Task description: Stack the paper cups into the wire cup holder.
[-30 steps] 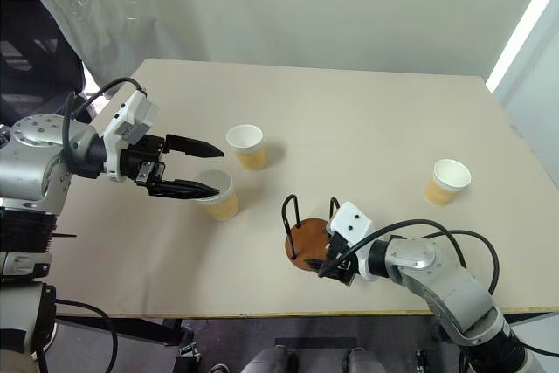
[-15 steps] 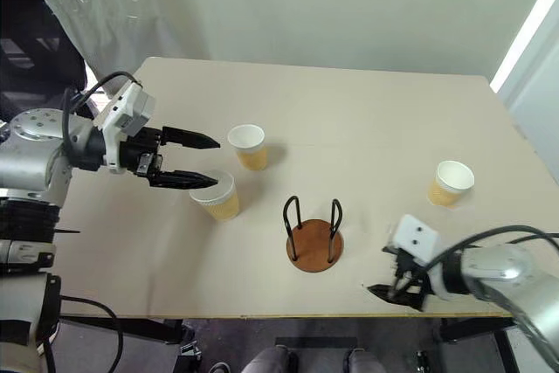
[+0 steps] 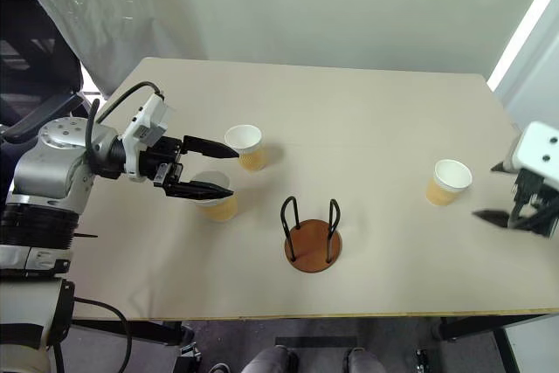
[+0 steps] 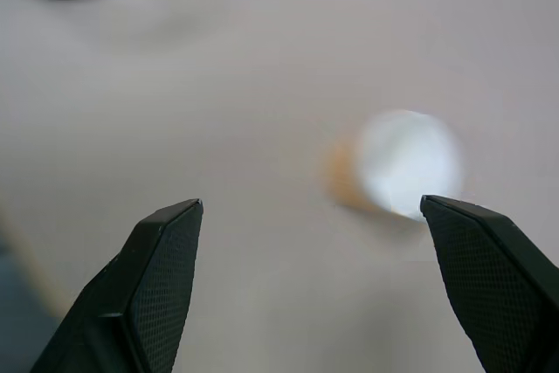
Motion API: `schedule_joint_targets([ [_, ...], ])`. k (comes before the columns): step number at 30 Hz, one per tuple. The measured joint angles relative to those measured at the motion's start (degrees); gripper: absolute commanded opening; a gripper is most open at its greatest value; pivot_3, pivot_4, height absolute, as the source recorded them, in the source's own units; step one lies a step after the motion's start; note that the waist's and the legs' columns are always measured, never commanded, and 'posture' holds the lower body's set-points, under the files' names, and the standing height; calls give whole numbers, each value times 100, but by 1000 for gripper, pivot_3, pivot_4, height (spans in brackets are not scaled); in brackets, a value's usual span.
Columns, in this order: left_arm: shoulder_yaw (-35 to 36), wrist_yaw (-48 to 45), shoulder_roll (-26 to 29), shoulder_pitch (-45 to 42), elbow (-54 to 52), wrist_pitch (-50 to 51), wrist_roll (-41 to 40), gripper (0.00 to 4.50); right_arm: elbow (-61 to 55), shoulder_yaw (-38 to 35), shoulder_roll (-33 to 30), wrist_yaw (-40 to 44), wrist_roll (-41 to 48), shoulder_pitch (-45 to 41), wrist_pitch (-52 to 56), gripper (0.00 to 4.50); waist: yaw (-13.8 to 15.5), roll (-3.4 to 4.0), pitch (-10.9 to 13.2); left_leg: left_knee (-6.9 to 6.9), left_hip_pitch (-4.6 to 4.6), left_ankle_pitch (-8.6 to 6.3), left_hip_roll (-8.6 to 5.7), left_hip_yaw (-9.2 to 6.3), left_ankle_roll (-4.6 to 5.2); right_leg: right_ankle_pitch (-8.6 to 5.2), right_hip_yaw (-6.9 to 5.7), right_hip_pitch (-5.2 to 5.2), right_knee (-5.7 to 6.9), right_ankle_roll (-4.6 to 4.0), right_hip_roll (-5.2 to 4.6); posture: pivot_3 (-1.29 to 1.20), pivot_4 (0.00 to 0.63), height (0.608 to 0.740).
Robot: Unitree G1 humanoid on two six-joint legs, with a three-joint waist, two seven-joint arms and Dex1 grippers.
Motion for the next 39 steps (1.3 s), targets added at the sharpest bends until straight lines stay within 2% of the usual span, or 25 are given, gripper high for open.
schedule_joint_targets([
  [5,138,119,-100,50,-94,-29,3,4500,1359,1691,510,-290,-698,-1558,-700,4110,-5,4,2,6,-4,16,-1,5,28,6,-1,-1,2,11,-1,0,150,740],
  [8,340,261,-174,86,-181,-55,-59,4500,1979,2326,800,-212,-1038,-2134,-984,4110,-9,5,3,8,-5,24,-1,5,35,7,-1,0,1,12,-1,0,150,740],
  [12,748,451,-222,329,-450,-74,-274,4500,2637,2816,1152,39,-1363,-2631,-1325,4110,-5,6,3,8,-6,33,1,7,39,6,-3,2,-5,11,-1,0,150,740],
  [18,905,539,-29,743,-669,23,-330,4500,3110,3162,1563,292,-1636,-2947,-1574,4110,-4,7,3,9,-6,34,2,9,39,8,-3,4,-6,8,-1,0,150,740],
  [39,1264,747,283,1407,-1044,191,-482,4500,4292,3462,2477,433,-2380,-3437,-2278,4110,-13,10,5,7,9,41,4,8,15,32,-11,-7,49,-33,-2,0,150,740],
])
